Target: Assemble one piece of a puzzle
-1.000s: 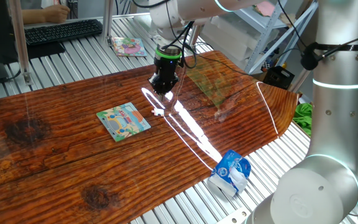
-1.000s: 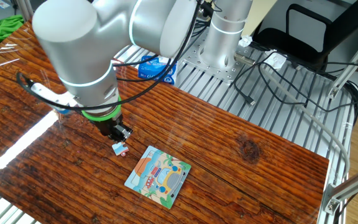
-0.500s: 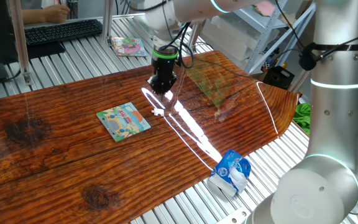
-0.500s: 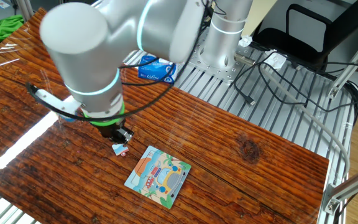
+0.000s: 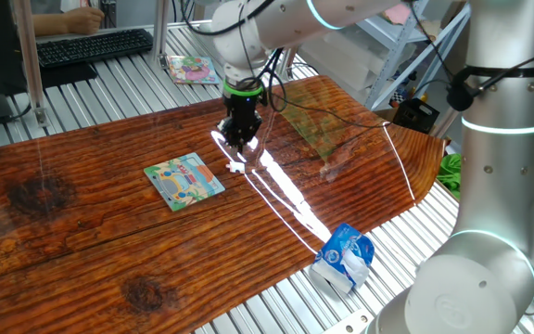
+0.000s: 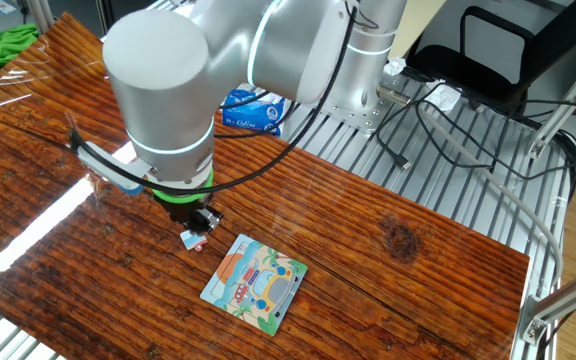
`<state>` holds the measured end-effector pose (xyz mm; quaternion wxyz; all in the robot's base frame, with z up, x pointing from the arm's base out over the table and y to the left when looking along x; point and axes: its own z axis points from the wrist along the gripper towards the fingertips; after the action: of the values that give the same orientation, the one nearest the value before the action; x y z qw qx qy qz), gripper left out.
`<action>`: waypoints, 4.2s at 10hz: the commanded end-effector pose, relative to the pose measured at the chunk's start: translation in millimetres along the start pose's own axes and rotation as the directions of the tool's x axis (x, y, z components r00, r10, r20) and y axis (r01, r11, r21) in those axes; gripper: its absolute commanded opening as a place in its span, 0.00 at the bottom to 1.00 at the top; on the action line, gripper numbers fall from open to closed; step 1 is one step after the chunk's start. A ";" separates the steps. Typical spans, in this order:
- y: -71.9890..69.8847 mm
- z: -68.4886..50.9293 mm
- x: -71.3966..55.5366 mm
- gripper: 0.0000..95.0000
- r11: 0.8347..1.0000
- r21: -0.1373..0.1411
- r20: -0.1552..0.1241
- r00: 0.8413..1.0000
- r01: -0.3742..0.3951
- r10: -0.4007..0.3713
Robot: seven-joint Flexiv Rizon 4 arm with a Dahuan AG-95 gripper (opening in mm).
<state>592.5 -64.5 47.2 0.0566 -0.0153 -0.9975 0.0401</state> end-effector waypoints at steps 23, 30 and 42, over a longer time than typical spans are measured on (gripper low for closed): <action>-2.0 12.5 -7.0 0.00 0.997 -0.052 0.117 0.992 0.048 -0.042; -2.0 12.5 -7.0 0.00 0.996 -0.082 0.122 0.992 0.036 -0.026; -2.0 12.5 -7.0 0.00 0.985 -0.099 0.096 0.987 0.141 -0.132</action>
<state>597.2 -68.3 34.0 0.0147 0.0501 -0.9985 -0.0148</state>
